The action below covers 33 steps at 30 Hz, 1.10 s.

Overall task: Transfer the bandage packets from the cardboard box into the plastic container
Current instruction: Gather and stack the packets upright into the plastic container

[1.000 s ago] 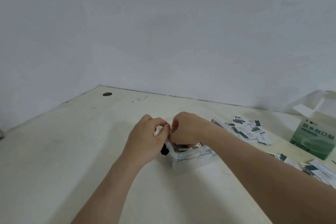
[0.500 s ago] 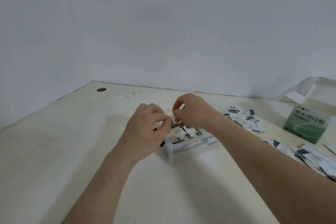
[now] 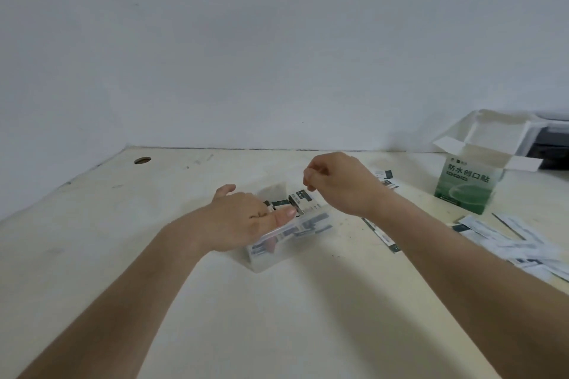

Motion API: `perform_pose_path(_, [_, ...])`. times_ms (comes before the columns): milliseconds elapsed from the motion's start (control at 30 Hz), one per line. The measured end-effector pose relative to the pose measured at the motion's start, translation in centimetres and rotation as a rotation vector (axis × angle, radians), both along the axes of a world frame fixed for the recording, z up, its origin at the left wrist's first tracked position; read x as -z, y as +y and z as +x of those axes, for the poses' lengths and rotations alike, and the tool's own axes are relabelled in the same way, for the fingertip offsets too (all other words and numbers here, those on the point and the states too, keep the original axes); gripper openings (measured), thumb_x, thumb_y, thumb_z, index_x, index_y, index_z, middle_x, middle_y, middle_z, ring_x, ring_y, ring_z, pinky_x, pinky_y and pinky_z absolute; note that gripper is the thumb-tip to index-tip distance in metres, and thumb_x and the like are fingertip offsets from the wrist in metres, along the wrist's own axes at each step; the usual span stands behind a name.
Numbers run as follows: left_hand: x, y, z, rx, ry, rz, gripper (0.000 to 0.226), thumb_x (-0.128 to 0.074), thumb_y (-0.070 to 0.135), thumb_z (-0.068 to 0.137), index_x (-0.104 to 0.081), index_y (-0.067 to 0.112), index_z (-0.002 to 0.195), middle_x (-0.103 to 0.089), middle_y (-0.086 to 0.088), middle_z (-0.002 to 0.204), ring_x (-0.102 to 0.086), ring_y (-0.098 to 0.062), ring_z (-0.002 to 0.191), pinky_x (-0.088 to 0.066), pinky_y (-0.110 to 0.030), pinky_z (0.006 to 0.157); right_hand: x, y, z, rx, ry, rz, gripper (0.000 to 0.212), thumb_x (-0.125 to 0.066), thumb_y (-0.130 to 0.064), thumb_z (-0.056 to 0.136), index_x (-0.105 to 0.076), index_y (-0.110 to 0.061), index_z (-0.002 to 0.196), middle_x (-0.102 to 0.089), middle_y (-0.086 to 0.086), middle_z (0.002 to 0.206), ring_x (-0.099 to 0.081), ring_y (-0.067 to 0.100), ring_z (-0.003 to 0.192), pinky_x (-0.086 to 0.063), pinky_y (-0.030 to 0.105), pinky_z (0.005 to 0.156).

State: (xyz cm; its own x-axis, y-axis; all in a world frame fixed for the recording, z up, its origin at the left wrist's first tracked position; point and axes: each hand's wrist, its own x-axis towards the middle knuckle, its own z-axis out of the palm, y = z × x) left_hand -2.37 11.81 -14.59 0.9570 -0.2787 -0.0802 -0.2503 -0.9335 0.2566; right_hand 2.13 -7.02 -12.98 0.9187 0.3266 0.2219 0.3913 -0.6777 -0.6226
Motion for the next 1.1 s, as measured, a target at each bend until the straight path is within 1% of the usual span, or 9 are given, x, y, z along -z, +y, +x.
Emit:
perform_pose_path(233, [0.2, -0.1, 0.2, 0.038, -0.035, 0.027, 0.085, -0.009, 0.085, 0.078, -0.075, 0.032, 0.07, -0.053, 0.006, 0.063, -0.054, 0.005, 0.085, -0.01, -0.044, 0.116, -0.1, -3.2, -0.7, 0.048, -0.037, 0.221, 0.025, -0.048, -0.018, 0.095, -0.067, -0.013, 0.08, -0.067, -0.003, 0.075, -0.055, 0.001, 0.056, -0.041, 0.015, 0.053])
perform_pose_path(367, [0.3, 0.1, 0.4, 0.069, -0.025, 0.064, 0.084, -0.008, 0.092, 0.064, -0.075, 0.042, 0.076, -0.054, 0.026, 0.103, -0.032, 0.006, 0.109, -0.014, -0.03, 0.102, 0.1, -6.1, -0.6, 0.133, -0.036, 0.283, 0.027, -0.048, -0.019, 0.094, -0.065, -0.019, 0.074, -0.066, -0.01, 0.072, -0.06, 0.014, 0.067, -0.046, 0.028, 0.064])
perform_pose_path(533, [0.4, 0.3, 0.4, 0.04, -0.006, 0.105, 0.086, -0.01, 0.094, 0.062, -0.074, 0.039, 0.079, -0.055, 0.03, 0.105, -0.026, 0.011, 0.112, -0.013, -0.03, 0.103, 0.9, -8.2, -0.5, 0.193, -0.004, 0.312, 0.027, -0.049, -0.02, 0.095, -0.066, -0.017, 0.074, -0.067, -0.008, 0.074, -0.06, 0.014, 0.073, -0.043, 0.025, 0.062])
perform_pose_path(667, [-0.5, 0.1, -0.1, -0.014, 0.024, 0.02, 0.099, -0.005, 0.098, 0.056, -0.072, 0.038, 0.096, -0.055, 0.03, 0.105, -0.028, 0.005, 0.116, -0.016, -0.03, 0.105, 2.4, -10.3, 0.2, 0.229, 0.067, 0.081, 0.013, -0.051, -0.022, 0.095, -0.064, -0.022, 0.094, -0.067, -0.003, 0.096, -0.058, 0.01, 0.071, -0.041, 0.023, 0.057])
perform_pose_path(733, [-1.3, -0.4, -0.3, -0.061, -0.014, -0.153, 0.094, -0.011, 0.1, 0.055, -0.066, 0.039, 0.101, -0.064, 0.025, 0.095, -0.032, 0.002, 0.117, -0.024, -0.034, 0.106, 3.1, -11.7, 0.1, 0.245, 0.122, -0.134, 0.016, -0.052, -0.025, 0.095, -0.059, -0.025, 0.108, -0.063, 0.0, 0.11, -0.062, 0.016, 0.083, -0.048, 0.027, 0.067])
perform_pose_path(833, [-2.4, -2.7, -0.3, -0.035, -0.246, -0.297, 0.067, -0.028, 0.087, 0.07, -0.071, 0.037, 0.078, -0.065, 0.028, 0.093, -0.044, 0.003, 0.108, -0.035, -0.032, 0.093, 4.1, -13.7, -0.2, 0.291, 0.152, -0.471, 0.037, -0.052, -0.035, 0.095, -0.048, -0.026, 0.131, -0.055, 0.007, 0.128, -0.05, 0.028, 0.116, -0.044, 0.041, 0.095])
perform_pose_path(900, [-2.4, -5.8, -0.2, 0.024, -0.367, -0.281, 0.046, -0.041, 0.062, 0.084, -0.073, 0.03, 0.075, -0.066, 0.018, 0.092, -0.054, -0.005, 0.099, -0.041, -0.032, 0.087, 4.5, -14.1, -0.3, 0.288, 0.205, -0.498, 0.041, -0.051, -0.038, 0.095, -0.044, -0.029, 0.134, -0.055, 0.005, 0.131, -0.046, 0.027, 0.119, -0.043, 0.046, 0.098])
perform_pose_path(1000, [-0.2, -12.1, -0.1, 0.175, -0.263, -0.171, 0.029, -0.05, 0.044, 0.089, -0.073, 0.025, 0.093, -0.069, 0.01, 0.099, -0.06, -0.012, 0.096, -0.047, -0.034, 0.088, 4.7, -14.6, -0.5, 0.272, 0.253, -0.45, 0.039, -0.05, -0.038, 0.096, -0.044, -0.031, 0.134, -0.053, -0.001, 0.135, -0.048, 0.024, 0.119, -0.043, 0.047, 0.099])
perform_pose_path(1100, [3.4, -16.9, 0.9, 0.308, -0.176, -0.085, 0.037, -0.05, 0.043, 0.093, -0.059, 0.031, 0.127, -0.052, 0.006, 0.136, -0.045, -0.016, 0.125, -0.038, -0.033, 0.105, 4.6, -15.8, -0.8, 0.364, 0.155, -0.511, 0.04, -0.047, -0.039, 0.096, -0.042, -0.03, 0.135, -0.047, 0.001, 0.14, -0.037, 0.026, 0.129, -0.037, 0.05, 0.1])
